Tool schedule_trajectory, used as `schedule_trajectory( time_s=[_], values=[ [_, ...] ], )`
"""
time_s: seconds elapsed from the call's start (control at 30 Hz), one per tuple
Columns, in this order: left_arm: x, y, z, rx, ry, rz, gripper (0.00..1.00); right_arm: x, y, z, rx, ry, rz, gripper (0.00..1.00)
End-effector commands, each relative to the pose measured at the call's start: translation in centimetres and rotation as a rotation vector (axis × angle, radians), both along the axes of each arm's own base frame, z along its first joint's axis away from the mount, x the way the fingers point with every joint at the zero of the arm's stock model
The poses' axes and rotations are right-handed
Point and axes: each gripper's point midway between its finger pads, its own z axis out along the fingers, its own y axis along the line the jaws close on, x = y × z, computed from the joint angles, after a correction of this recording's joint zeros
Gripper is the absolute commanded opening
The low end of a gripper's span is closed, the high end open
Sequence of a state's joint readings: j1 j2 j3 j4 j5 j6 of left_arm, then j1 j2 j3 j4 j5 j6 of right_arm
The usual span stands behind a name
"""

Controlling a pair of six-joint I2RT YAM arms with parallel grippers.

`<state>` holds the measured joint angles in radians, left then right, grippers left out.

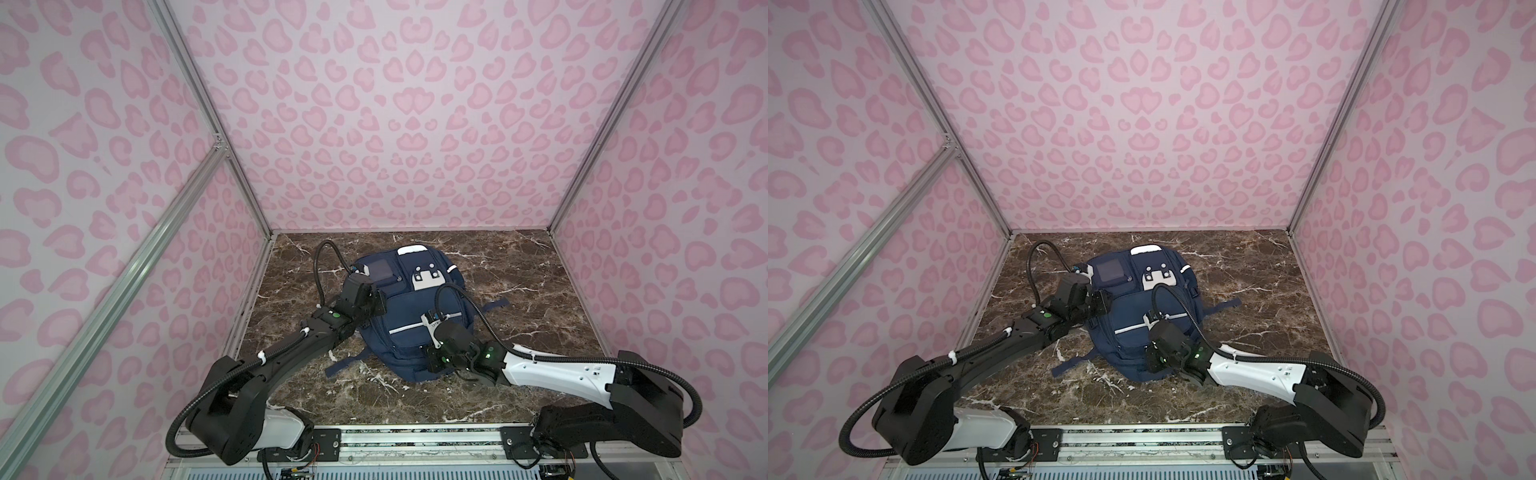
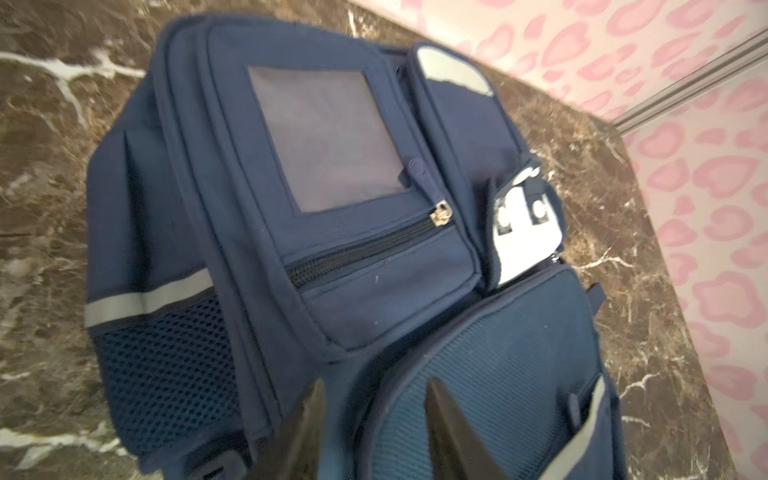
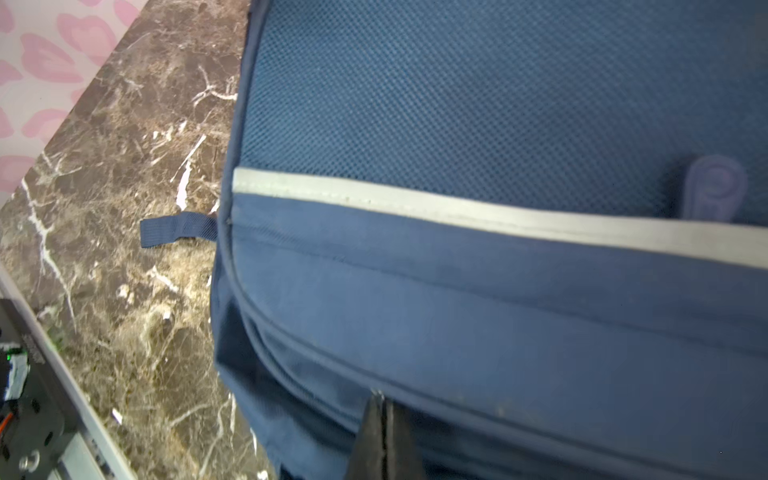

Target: Pack the student bag

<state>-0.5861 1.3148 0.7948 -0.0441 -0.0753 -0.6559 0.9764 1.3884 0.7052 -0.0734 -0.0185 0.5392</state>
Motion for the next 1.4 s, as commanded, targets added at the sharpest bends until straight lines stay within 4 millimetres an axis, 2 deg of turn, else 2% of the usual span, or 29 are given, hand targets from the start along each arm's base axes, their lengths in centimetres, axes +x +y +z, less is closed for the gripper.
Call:
schedule_trajectory(
  time_s=[0.0,0.17,0.23,0.3,0.37,0.47,0.57,0.63,0.73,0.77,0.8,0.87,0.9,0.93,0.97,1.0,1.07,1.1,1.23,1.3,1.37],
  values=[
    [-2.4,0.2,-0.8,-0.043,0.034,0.019,0.51,0.7,1.2,0.4,0.045,-0.009,-0.019,0.00],
    [-6.7,-2.6,-2.2,-0.155,0.073,-0.045,0.52,0.3,2.7,0.1,0.079,0.025,0.014,0.00],
    [-7.5,-3.6,-2.6,-0.129,0.082,-0.062,0.53,0.2,2.9,0.2,0.073,0.020,0.022,0.00],
    [-7.6,-4.2,-3.5,-0.086,0.099,-0.070,0.53,0.2,2.8,0.2,0.074,0.015,0.020,0.00],
    [-7.5,-4.5,-5.3,-0.036,0.146,-0.076,0.53,0.2,2.4,0.2,0.066,0.006,0.014,0.00],
    [-7.5,-4.1,-7.5,0.034,0.193,-0.065,0.49,0.2,1.3,0.1,0.025,-0.008,-0.001,0.00],
    [-7.6,-3.7,-7.8,0.047,0.194,-0.052,0.42,0.3,-0.3,-0.3,-0.010,-0.014,-0.027,0.00],
    [-7.5,-3.2,-7.6,0.067,0.188,-0.041,0.41,0.3,-1.3,-0.6,-0.015,-0.006,-0.047,0.00],
    [-7.6,-2.4,-7.3,0.096,0.173,-0.019,0.53,0.4,-2.0,-0.6,-0.010,-0.005,-0.062,0.00],
    [-7.6,-2.2,-7.3,0.094,0.171,-0.013,0.62,0.4,-2.0,-0.6,-0.005,-0.005,-0.062,0.00],
    [-7.5,-2.3,-7.3,0.087,0.170,-0.012,0.66,0.4,-1.9,-0.7,0.000,-0.004,-0.061,0.00],
    [-7.3,-3.3,-7.5,0.051,0.164,-0.032,0.66,0.4,-1.4,-0.7,0.019,0.004,-0.056,0.00],
    [-7.1,-3.7,-7.5,0.041,0.161,-0.040,0.63,0.4,-1.1,-0.7,0.028,0.007,-0.051,0.00],
    [-6.9,-4.2,-7.5,0.035,0.158,-0.050,0.55,0.4,-0.8,-0.6,0.033,0.009,-0.044,0.00],
    [-6.7,-4.5,-7.4,0.033,0.155,-0.055,0.45,0.5,-0.8,-0.7,0.032,0.011,-0.044,0.00],
    [-6.5,-4.7,-7.2,0.034,0.154,-0.056,0.30,0.6,-0.9,-0.6,0.024,0.009,-0.050,0.00],
    [-6.4,-4.5,-6.9,0.049,0.151,-0.050,0.09,0.8,-1.9,-0.6,-0.018,-0.007,-0.073,0.00],
    [-6.4,-4.0,-6.7,0.062,0.146,-0.041,0.04,1.0,-3.0,-0.7,-0.056,-0.022,-0.096,0.00],
    [-6.9,-1.9,-6.3,0.064,0.152,-0.020,0.03,2.4,-9.5,-1.6,-0.259,-0.075,-0.259,0.00],
    [-7.0,-1.3,-5.8,0.013,0.161,-0.029,0.03,2.7,-11.9,-1.9,-0.291,-0.070,-0.308,0.00],
    [-7.2,-1.0,-5.3,-0.035,0.164,-0.049,0.03,3.1,-13.3,-2.1,-0.265,-0.047,-0.347,0.00]
  ],
)
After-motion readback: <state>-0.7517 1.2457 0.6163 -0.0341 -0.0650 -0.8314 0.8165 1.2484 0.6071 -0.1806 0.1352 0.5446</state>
